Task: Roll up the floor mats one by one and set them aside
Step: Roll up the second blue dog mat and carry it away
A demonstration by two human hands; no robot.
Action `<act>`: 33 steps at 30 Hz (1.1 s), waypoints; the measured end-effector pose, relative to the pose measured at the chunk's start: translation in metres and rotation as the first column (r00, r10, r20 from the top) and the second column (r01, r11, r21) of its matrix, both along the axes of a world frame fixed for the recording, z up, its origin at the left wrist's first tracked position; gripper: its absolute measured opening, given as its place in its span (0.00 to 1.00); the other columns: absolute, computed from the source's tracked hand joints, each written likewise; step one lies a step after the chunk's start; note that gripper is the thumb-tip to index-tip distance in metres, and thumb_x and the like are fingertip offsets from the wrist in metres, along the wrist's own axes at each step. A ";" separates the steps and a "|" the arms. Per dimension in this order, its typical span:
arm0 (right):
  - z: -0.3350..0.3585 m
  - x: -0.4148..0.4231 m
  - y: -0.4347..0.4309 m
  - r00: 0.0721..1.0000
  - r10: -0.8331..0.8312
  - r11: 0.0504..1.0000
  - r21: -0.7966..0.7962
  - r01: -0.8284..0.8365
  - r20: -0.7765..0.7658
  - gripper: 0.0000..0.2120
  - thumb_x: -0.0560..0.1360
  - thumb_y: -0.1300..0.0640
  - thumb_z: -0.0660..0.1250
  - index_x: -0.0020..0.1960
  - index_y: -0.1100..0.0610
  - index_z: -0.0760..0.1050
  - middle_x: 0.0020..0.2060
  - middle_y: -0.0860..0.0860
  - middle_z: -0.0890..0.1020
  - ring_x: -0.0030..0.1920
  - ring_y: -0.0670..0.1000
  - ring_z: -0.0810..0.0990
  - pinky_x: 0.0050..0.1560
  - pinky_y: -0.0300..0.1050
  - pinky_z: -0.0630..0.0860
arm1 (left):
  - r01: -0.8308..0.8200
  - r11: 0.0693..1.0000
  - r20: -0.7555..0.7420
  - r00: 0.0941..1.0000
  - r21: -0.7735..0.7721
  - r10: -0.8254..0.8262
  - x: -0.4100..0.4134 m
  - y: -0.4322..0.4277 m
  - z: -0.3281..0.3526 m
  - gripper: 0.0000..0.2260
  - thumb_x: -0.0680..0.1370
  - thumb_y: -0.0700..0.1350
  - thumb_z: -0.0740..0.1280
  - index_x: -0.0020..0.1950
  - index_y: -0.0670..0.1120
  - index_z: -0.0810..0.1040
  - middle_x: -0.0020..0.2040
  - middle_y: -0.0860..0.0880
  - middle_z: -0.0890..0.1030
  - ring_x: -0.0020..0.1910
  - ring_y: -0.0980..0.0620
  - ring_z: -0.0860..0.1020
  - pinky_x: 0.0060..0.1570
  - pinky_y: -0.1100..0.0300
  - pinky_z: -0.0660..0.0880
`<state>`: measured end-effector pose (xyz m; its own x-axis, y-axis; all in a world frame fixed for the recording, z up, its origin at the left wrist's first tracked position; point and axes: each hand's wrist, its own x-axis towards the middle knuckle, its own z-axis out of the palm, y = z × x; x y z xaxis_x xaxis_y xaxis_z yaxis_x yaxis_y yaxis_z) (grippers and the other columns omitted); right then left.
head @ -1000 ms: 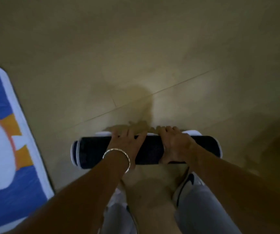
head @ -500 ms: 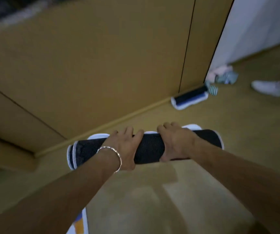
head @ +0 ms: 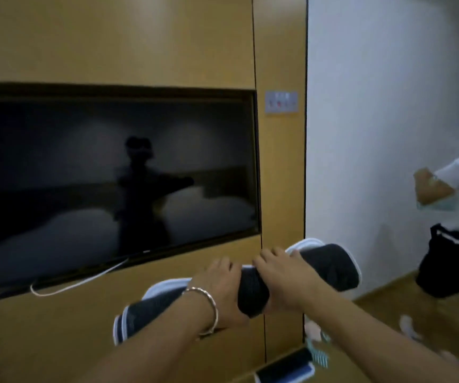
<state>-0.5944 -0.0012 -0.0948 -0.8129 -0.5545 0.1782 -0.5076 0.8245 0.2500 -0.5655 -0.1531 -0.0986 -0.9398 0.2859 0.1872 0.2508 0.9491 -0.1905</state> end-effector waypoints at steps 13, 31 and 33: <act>0.038 -0.011 0.021 0.909 -0.010 0.986 -0.156 -0.061 -0.417 0.32 0.66 0.54 0.73 0.68 0.55 0.68 0.63 0.56 0.74 0.65 0.58 0.71 0.66 0.60 0.66 | -0.143 0.979 -0.197 0.966 0.146 0.170 -0.023 0.028 0.060 0.31 0.65 0.65 0.70 0.59 0.48 0.66 0.59 0.48 0.71 0.57 0.47 0.71 0.49 0.52 0.71; 0.072 -0.084 -0.093 0.980 0.019 0.874 -0.480 0.081 0.200 0.53 0.71 0.48 0.68 0.74 0.48 0.27 0.61 0.58 0.70 0.52 0.57 0.76 0.46 0.49 0.76 | -0.197 0.034 0.175 0.928 0.980 0.329 -0.135 -0.054 0.099 0.45 0.61 0.60 0.77 0.67 0.39 0.59 0.66 0.39 0.66 0.63 0.38 0.70 0.60 0.46 0.72; 0.074 -0.099 -0.113 0.986 0.018 0.860 -0.505 0.070 0.166 0.57 0.69 0.44 0.71 0.73 0.46 0.25 0.67 0.57 0.65 0.59 0.58 0.73 0.54 0.51 0.76 | -0.169 -0.128 0.198 0.941 0.977 0.274 -0.150 -0.073 0.102 0.43 0.59 0.60 0.77 0.64 0.42 0.59 0.63 0.40 0.69 0.58 0.38 0.74 0.57 0.45 0.74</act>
<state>-0.6938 -0.1146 -0.0204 -0.8671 -0.4007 0.2960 -0.4811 0.8278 -0.2886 -0.7159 -0.2262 0.0031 -0.8779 -0.4723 0.0792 0.0200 0.1292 0.9914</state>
